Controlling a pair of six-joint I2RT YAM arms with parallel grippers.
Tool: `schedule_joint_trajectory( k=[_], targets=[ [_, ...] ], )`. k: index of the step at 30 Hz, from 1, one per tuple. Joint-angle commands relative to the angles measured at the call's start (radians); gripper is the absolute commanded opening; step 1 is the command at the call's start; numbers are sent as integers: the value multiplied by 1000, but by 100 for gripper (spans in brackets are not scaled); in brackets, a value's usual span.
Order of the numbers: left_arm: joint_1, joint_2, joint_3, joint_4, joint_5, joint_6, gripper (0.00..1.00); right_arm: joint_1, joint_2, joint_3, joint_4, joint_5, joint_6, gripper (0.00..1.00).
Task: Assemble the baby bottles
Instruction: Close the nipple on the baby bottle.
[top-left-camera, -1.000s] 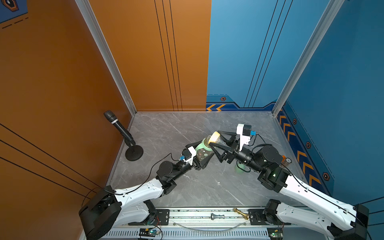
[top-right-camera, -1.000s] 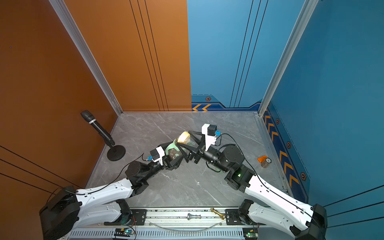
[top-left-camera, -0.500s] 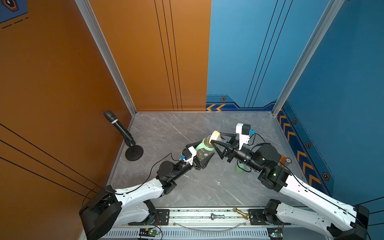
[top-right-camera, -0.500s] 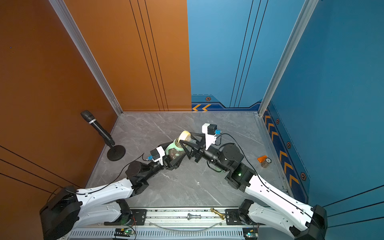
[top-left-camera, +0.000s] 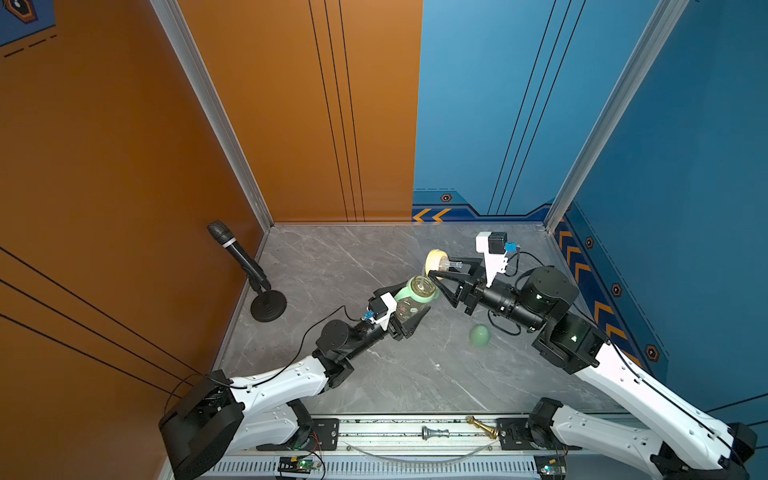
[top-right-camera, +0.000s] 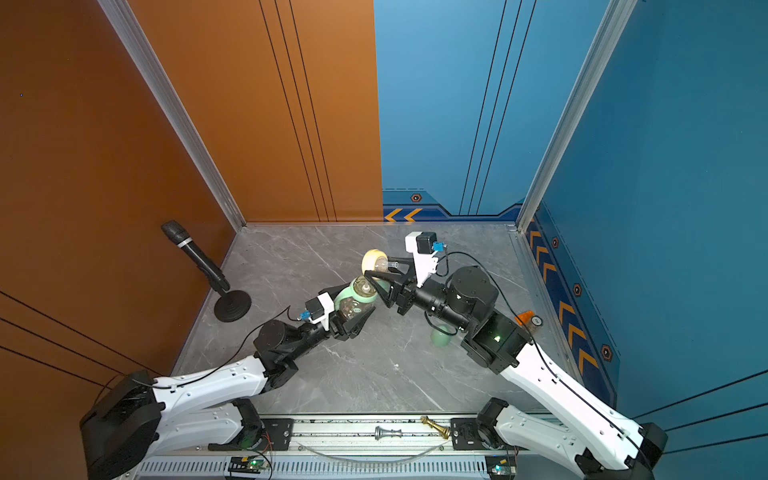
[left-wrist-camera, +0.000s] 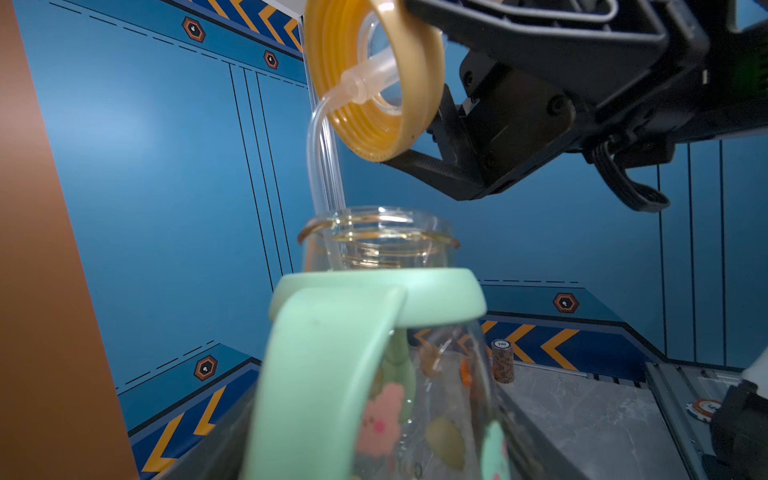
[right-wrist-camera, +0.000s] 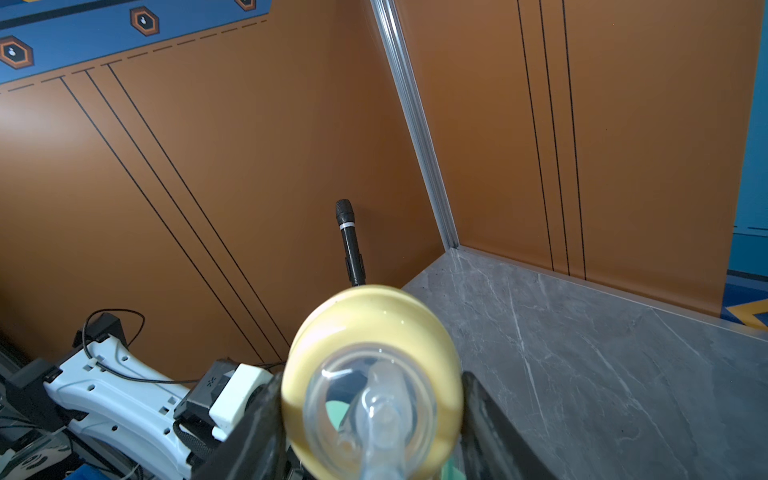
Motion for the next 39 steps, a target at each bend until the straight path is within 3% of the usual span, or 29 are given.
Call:
schedule_joint_trajectory(
  k=[1,10,17,35,39],
  targets=[
    [5,-41,35,-44,60,17,33,-34,37,118,-282,-97,-90,53],
    [30,-109,38,-187,117,75,33,-92,119,323,-658,-205,-189,52],
    [39,-102,32,-162,107,66,32,-79,156,333,-684,-237,-202,51],
    [75,-117,79,-278,245,77,28,-79,283,398,-882,-337,-374,52],
    [107,-110,90,-255,286,13,25,-47,301,388,-906,-373,-430,53]
  ],
)
